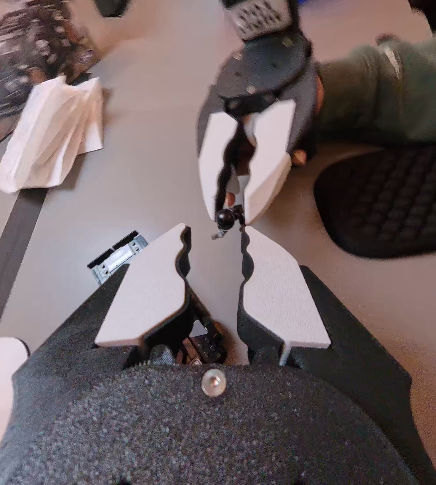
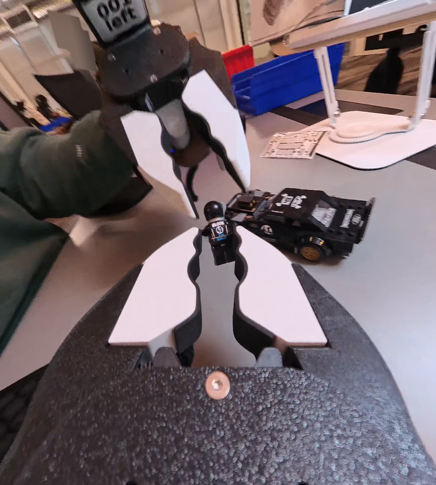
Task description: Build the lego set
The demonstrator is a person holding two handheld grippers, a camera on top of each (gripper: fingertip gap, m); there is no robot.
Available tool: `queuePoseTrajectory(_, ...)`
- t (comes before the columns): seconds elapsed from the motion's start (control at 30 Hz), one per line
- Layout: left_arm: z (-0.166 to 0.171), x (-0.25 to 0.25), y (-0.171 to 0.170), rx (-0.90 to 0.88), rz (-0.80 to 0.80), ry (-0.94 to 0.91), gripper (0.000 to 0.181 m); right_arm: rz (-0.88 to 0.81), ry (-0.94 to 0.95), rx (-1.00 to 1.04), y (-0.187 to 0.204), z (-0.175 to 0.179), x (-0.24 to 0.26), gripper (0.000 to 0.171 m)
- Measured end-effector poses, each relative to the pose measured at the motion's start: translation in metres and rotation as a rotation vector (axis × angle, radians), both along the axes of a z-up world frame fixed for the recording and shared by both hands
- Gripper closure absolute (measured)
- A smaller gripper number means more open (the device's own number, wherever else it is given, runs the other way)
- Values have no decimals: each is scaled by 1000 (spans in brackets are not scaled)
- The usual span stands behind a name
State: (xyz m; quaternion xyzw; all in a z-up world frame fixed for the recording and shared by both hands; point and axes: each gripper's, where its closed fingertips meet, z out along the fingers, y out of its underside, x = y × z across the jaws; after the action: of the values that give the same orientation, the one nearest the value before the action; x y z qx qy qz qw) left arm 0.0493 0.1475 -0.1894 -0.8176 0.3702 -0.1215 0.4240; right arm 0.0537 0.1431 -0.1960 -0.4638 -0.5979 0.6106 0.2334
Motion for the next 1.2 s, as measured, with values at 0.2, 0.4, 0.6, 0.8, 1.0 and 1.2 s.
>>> queuePoseTrajectory(0.2,-7,15,-2,-42,-182,123,158,57,32,-111,-2,10,7,149)
queuePoseTrajectory(0.4,-3,19,-4,-97,-268,117,154,77,30,-158,2,11,10,149)
queuePoseTrajectory(0.6,5,21,-1,-112,-295,70,162,108,31,-167,-2,12,13,149)
queuePoseTrajectory(0.8,3,24,1,-158,-291,94,167,91,19,-142,0,8,12,149)
queuePoseTrajectory(1.0,-21,-11,27,-315,1,191,167,-176,-70,157,50,-10,13,143)
queuePoseTrajectory(1.2,-62,-15,24,-488,125,226,167,-202,-206,407,42,-49,1,144)
